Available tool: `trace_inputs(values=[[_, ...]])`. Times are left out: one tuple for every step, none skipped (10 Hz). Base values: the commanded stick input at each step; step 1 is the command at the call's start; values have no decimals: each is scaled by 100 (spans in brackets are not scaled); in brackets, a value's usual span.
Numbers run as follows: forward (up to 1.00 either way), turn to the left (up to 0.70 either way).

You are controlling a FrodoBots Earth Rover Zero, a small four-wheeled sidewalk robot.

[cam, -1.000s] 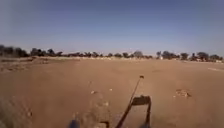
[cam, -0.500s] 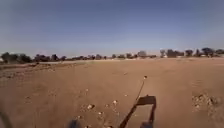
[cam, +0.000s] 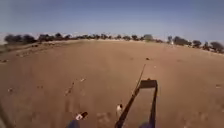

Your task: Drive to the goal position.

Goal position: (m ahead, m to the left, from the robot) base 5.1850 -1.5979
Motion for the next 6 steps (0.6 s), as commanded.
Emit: trace_inputs(values=[[100,0],[100,0],[100,0],[100,0],[100,0],[100,0]])
